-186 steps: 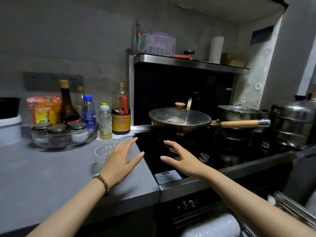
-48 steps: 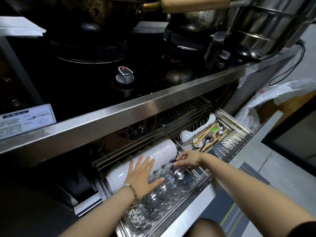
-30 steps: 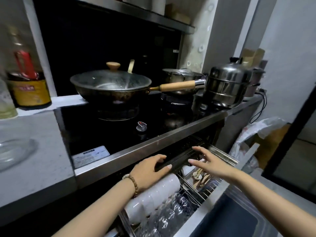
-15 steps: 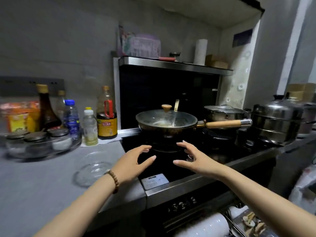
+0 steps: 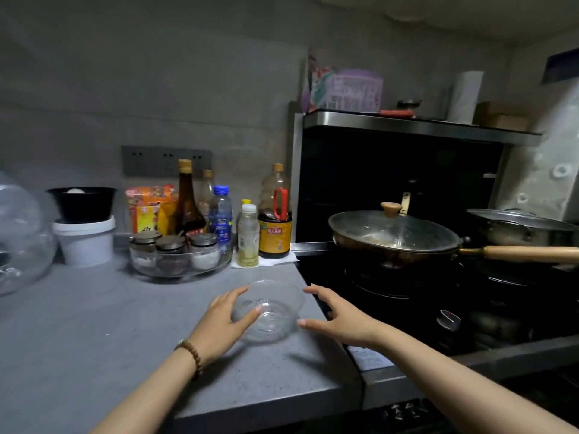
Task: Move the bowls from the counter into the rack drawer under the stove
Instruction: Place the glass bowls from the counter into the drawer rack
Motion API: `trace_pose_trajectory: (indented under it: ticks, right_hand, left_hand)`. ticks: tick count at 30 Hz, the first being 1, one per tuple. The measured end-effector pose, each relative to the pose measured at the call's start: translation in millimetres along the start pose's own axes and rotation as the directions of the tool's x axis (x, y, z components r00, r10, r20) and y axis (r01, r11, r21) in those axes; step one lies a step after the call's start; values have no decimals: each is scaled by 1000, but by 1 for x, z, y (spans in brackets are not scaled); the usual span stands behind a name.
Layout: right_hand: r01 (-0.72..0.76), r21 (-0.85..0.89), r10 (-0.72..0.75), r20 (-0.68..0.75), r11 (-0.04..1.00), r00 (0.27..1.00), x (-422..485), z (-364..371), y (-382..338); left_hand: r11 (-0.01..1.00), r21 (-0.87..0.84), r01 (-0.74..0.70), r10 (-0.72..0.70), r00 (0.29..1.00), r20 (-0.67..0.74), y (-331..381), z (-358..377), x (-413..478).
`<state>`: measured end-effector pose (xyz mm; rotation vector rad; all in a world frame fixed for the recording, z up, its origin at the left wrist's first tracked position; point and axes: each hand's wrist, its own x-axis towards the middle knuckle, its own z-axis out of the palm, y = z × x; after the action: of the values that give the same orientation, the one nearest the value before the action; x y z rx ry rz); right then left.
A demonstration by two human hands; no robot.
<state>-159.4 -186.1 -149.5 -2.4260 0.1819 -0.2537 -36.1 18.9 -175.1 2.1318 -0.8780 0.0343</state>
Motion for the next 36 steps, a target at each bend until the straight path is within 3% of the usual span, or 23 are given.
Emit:
trace_pose_trajectory:
  ticks: [9,23,31,36]
  right_hand:
    - [135,-86,-136,-2,987,991,27,27,-12]
    - [172,-157,-171,23,972,985,38,40,-16]
    - [148,183,-125,-131,972,983,8,19,-12]
    - [63,434,14,-171,899,985,-30,-21,-2]
  left_hand:
    - [986,-157,52,-45,998,46,-19,9,9]
    - [958,-269,99,-94,995,33,-12,16,9]
    - [901,-426,84,-58,996,74,24,25,6]
    - [870,-493,24,30,994,101,67,47,6]
